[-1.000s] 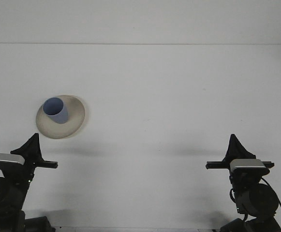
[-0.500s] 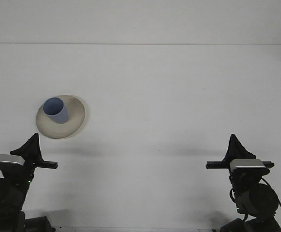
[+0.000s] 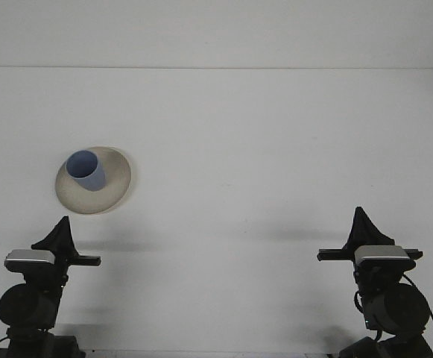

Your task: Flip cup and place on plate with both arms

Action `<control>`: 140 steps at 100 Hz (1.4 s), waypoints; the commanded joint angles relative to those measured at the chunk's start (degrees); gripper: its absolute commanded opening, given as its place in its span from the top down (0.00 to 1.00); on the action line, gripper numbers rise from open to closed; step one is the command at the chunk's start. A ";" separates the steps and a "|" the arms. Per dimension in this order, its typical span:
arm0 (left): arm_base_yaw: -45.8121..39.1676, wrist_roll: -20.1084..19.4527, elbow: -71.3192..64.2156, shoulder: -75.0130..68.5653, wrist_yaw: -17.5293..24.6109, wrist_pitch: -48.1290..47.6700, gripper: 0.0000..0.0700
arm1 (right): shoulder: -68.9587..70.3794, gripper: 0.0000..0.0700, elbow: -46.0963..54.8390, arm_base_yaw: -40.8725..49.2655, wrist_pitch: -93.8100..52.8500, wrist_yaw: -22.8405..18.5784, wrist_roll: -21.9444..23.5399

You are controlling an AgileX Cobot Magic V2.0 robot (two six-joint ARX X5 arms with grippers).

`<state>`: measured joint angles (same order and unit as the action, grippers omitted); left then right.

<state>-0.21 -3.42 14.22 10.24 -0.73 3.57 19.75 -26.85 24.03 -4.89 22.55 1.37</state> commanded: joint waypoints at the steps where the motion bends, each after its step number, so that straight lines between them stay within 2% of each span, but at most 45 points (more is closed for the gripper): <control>1: -0.04 1.99 -3.43 -2.75 -0.42 3.13 0.98 | 0.17 0.99 -0.17 0.26 0.63 0.00 0.52; 11: -0.04 4.83 -8.22 -7.54 -0.44 3.63 0.98 | 0.17 0.99 -0.17 0.26 0.63 0.00 0.52; 42: -0.11 6.25 -13.44 -10.08 -0.44 5.51 0.98 | 0.17 0.99 -0.17 0.26 0.72 0.00 0.55; 125: -0.11 6.25 -13.42 -10.01 -0.37 5.51 0.98 | 0.17 0.99 -0.17 0.26 1.51 0.00 0.52; 132: -0.09 6.25 -13.42 -10.01 -0.37 5.51 0.98 | 0.17 0.99 -0.17 0.26 1.62 0.22 -0.52; 140: -0.09 6.25 -13.42 -10.01 -0.37 5.51 0.98 | -0.22 0.99 -0.17 -0.13 1.46 1.22 -4.33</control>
<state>-0.25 2.50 1.96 0.25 -1.08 8.49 19.75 -26.85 23.99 -3.97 22.87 0.58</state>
